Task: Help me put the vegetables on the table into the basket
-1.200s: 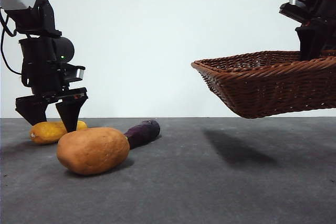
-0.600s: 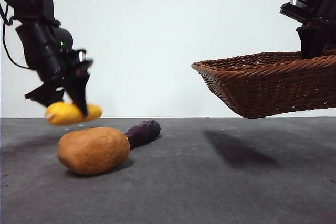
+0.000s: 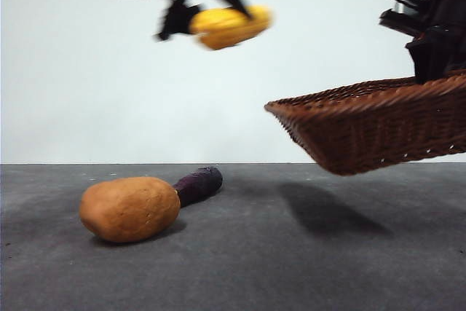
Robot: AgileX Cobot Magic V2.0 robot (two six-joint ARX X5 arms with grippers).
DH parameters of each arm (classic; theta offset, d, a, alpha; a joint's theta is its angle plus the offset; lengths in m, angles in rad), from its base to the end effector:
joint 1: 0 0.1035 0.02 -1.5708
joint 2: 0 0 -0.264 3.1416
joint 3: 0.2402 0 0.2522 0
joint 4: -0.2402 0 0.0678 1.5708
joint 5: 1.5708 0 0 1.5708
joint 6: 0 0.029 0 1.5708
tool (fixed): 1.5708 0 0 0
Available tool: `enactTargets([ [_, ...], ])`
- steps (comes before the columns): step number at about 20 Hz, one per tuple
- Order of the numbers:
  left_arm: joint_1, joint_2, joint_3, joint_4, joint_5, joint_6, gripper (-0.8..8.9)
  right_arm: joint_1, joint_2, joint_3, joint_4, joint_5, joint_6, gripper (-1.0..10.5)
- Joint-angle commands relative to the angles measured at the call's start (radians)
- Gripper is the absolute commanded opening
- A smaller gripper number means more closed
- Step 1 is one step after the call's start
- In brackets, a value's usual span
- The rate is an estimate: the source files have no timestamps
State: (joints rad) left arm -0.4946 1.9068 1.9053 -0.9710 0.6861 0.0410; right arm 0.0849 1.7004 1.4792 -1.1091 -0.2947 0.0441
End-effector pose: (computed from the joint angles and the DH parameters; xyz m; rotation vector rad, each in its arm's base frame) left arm 0.3459 -0.2074 0.3378 -0.0651 0.9999 -1.1023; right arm 0.3271 0.0363 0.2773 0.1770 1.3375 0.2924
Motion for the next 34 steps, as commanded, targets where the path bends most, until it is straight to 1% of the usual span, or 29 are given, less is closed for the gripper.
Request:
enactTargets([
  [1,-0.114,0.023,-0.003,0.078,-0.154,-0.111,-0.08,0.055,-0.004,0.003,0.014,0.04,0.046,-0.1],
  [3,-0.179,0.035,-0.003,0.129,-0.288,-0.162,-0.08,0.087,-0.003,0.003,0.016,0.034,0.051,-0.1],
  [5,-0.2,0.051,-0.003,0.152,-0.353,-0.222,-0.07,0.108,-0.004,0.003,0.011,0.033,0.05,-0.1],
  [7,-0.2,0.068,-0.006,0.148,-0.375,-0.28,-0.03,0.119,-0.003,0.003,0.002,0.033,0.05,-0.1],
  [10,-0.18,0.085,-0.006,0.14,-0.373,-0.328,0.0,0.126,-0.004,0.003,0.0,0.006,0.049,-0.1],
  [12,-0.174,0.106,-0.006,0.142,-0.373,-0.329,0.03,0.126,-0.003,0.003,-0.001,-0.024,0.041,-0.1],
  [13,-0.173,0.119,-0.006,0.141,-0.372,-0.33,0.57,0.127,-0.004,0.003,-0.002,-0.027,0.039,-0.1],
  [14,-0.171,0.13,-0.006,0.132,-0.372,-0.329,2.25,0.131,-0.004,0.002,-0.003,-0.027,0.038,-0.1],
  [15,-0.17,0.138,-0.006,0.13,-0.374,-0.328,3.71,0.132,-0.004,0.002,-0.009,-0.027,0.031,-0.1],
  [16,-0.17,0.14,-0.006,0.134,-0.382,-0.329,4.82,0.132,-0.004,0.002,-0.018,-0.026,0.023,-0.1],
  [17,-0.17,0.14,-0.006,0.141,-0.385,-0.329,5.72,0.132,-0.003,0.002,-0.019,-0.027,0.022,-0.1],
  [18,-0.172,0.139,-0.006,0.153,-0.38,-0.329,5.97,0.132,-0.004,0.002,-0.018,-0.027,0.022,-0.1],
  [19,-0.172,0.139,-0.006,0.156,-0.371,-0.328,5.97,0.132,-0.003,0.002,-0.017,-0.024,0.021,-0.1],
  [21,-0.172,0.139,-0.006,0.146,-0.368,-0.314,5.96,0.132,-0.003,0.002,-0.018,-0.011,0.005,-0.1],
  [23,-0.168,0.125,-0.005,0.114,-0.365,-0.263,5.96,0.13,-0.003,0.002,-0.014,0.003,-0.001,-0.1],
  [25,-0.148,0.08,-0.005,0.053,-0.368,-0.226,5.96,0.115,-0.003,0.002,-0.014,0.042,-0.012,-0.1],
  [27,-0.129,0.022,-0.005,-0.042,-0.378,-0.166,5.95,0.092,-0.003,0.002,-0.015,0.041,-0.023,-0.1],
  [28,-0.128,-0.004,-0.005,-0.107,-0.41,-0.127,5.94,0.076,-0.003,0.002,-0.016,0.041,-0.027,-0.1],
  [31,-0.151,-0.06,-0.006,-0.346,-0.618,-0.013,5.93,0.032,-0.003,0.002,-0.023,0.04,-0.046,-0.1],
  [32,-0.161,-0.073,-0.019,-0.35,-0.642,-0.002,5.93,0.02,-0.003,0.002,-0.03,0.041,-0.051,-0.1],
  [34,-0.167,-0.109,-0.082,-0.35,-0.627,0.009,5.92,0.011,-0.003,0.002,-0.053,0.041,-0.069,-0.1],
])
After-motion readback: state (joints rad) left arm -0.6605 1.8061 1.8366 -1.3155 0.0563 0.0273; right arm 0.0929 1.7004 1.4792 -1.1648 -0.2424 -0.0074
